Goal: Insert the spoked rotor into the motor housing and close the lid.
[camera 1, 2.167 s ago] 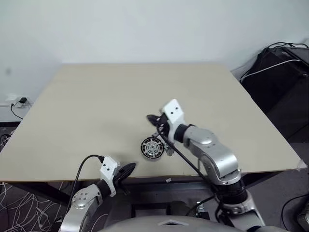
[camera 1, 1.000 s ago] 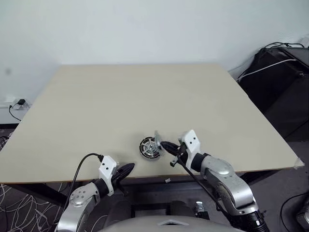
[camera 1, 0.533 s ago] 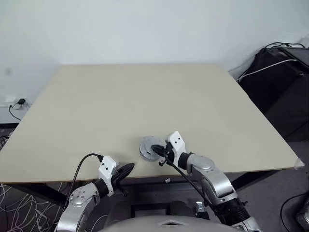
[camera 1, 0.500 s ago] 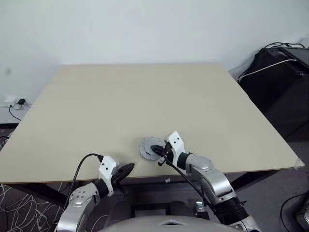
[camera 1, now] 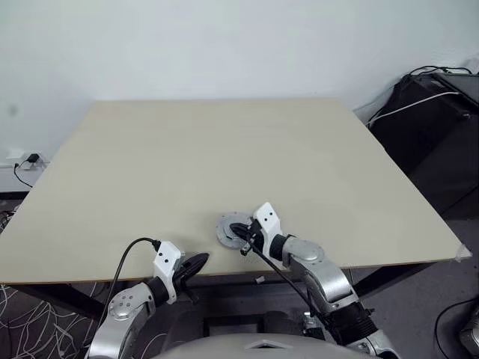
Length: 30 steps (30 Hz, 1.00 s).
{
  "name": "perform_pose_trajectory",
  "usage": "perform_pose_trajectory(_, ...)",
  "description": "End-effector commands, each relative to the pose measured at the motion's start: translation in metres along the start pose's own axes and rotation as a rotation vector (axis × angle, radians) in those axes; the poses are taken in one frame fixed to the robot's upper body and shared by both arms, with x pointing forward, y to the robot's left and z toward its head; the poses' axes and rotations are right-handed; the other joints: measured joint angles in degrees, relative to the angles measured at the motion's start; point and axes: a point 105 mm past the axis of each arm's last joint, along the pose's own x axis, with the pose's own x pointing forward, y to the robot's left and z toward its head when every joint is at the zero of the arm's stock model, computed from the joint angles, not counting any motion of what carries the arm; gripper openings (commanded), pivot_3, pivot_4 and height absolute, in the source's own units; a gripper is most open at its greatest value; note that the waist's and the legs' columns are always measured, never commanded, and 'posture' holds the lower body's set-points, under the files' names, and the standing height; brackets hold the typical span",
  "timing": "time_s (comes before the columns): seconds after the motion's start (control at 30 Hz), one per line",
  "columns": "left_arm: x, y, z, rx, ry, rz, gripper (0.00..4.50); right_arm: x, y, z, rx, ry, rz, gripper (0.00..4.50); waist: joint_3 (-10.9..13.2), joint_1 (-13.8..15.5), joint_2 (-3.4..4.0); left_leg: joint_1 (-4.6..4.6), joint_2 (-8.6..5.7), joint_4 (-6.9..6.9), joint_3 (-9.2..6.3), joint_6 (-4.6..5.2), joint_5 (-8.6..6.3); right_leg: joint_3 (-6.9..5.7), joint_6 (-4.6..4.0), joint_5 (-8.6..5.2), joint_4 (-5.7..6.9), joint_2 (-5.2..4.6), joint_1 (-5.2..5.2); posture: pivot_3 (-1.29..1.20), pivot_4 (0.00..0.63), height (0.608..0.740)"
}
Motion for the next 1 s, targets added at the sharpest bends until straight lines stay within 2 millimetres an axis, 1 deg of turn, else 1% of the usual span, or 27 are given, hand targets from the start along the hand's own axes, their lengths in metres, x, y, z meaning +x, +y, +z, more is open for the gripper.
perform_pose_trajectory(0.03, 0.001, -0.001, 0.013, 0.024, -0.047, -0.011, 0.0, -0.011, -0.001, 0.027, -0.087, -0.105, 0.017, 0.94, 0.0, 0.01, -0.01, 0.0, -0.01, 0.0, 0.0, 0.0, 0.0, 0.0, 0.0, 0.0, 0.0, 0.0, 0.0, 0.0, 0.0, 0.74)
perform_pose_trajectory(0.2, 0.002, -0.001, 0.014, 0.028, -0.046, -0.016, 0.0, -0.015, -0.006, 0.023, -0.129, -0.094, 0.023, 2.61, 0.0, -0.03, -0.01, 0.02, -0.04, 0.0, 0.02, 0.0, 0.0, 0.01, 0.03, -0.01, 0.0, 0.06, 0.01, 0.0, 0.0, 0.74)
perform_pose_trajectory(0.27, 0.003, -0.001, 0.014, 0.031, -0.047, -0.018, 0.0, -0.015, -0.007, 0.02, -0.149, -0.08, 0.04, 3.21, 0.0, -0.02, -0.01, 0.03, -0.04, 0.0, 0.02, 0.0, 0.0, 0.01, 0.02, -0.01, 0.0, 0.1, 0.0, 0.0, 0.0, 0.74)
perform_pose_trajectory(0.37, 0.003, -0.001, 0.015, 0.034, -0.046, -0.02, 0.0, -0.012, -0.005, 0.017, -0.158, -0.066, 0.07, 4.28, 0.0, -0.03, -0.01, 0.03, -0.04, 0.0, 0.03, 0.0, 0.01, 0.02, 0.01, 0.0, 0.0, 0.14, 0.0, 0.0, 0.0, 0.74)
perform_pose_trajectory(0.4, 0.003, -0.001, 0.015, 0.035, -0.046, -0.02, 0.0, -0.01, -0.005, 0.016, -0.158, -0.064, 0.08, 4.48, 0.0, -0.05, -0.01, 0.03, -0.04, 0.0, 0.03, 0.0, 0.01, 0.03, -0.01, 0.0, 0.0, 0.15, 0.0, 0.0, 0.0, 0.74)
perform_pose_trajectory(0.73, 0.003, -0.001, 0.015, 0.045, -0.05, -0.017, 0.0, 0.005, -0.004, 0.008, -0.144, -0.013, 0.145, 4.48, -0.01, 0.0, -0.02, 0.05, -0.02, 0.01, 0.06, 0.0, 0.01, 0.08, -0.12, 0.08, 0.0, 0.29, -0.01, 0.0, 0.0, 0.74)
perform_pose_trajectory(1.0, 0.004, -0.001, 0.016, 0.064, -0.055, -0.011, 0.0, 0.012, -0.015, 0.002, -0.125, 0.019, 0.12, 4.48, -0.02, -0.07, -0.01, 0.1, 0.02, 0.03, 0.12, -0.01, 0.02, 0.12, -0.16, 0.11, 0.0, 0.34, 0.0, 0.0, 0.0, 0.74)
